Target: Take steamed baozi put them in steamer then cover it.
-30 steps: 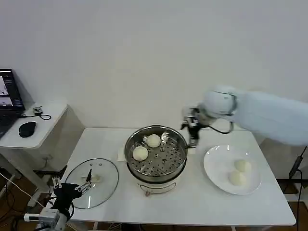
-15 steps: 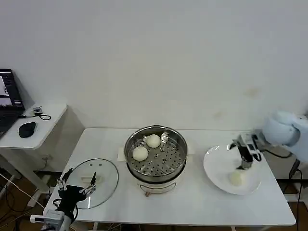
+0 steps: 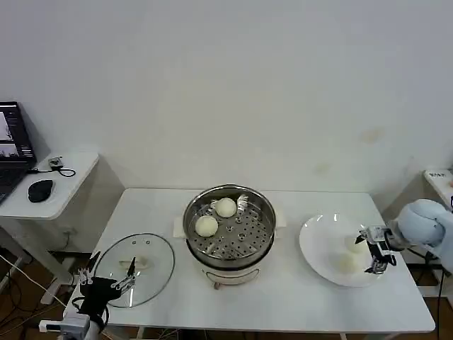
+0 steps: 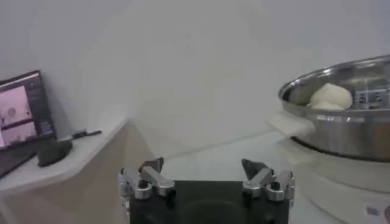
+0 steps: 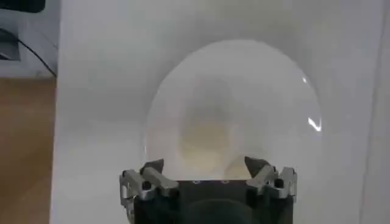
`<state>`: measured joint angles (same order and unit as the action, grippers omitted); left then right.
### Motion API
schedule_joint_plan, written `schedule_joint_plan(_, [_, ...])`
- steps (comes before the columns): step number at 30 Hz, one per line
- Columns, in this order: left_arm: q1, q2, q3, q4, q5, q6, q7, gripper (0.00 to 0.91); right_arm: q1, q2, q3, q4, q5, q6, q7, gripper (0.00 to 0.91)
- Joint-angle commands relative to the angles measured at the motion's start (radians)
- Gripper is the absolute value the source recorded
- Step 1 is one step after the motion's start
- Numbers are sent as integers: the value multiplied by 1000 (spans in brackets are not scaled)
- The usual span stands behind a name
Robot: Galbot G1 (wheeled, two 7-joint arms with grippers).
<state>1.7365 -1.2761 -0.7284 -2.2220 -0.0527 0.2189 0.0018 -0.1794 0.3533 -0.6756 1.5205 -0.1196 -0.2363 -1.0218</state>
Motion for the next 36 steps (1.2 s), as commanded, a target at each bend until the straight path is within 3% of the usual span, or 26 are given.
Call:
schedule_joint_plan(1, [1, -3, -12, 9, 2, 1, 0, 907, -152, 91, 135, -142, -56, 26, 2, 907])
schedule_joint_plan(16, [2, -9, -23, 24, 6, 2, 0, 907, -130, 228, 100, -253, -64, 17, 28, 907])
schedule_joint_plan(29, [2, -10, -26, 27, 5, 0, 1, 907, -116, 215, 95, -232, -63, -21, 9, 655])
schedule_joint_plan(36, [3, -9, -26, 23, 3, -1, 1, 907, -97, 170, 95, -200, -53, -26, -7, 645])
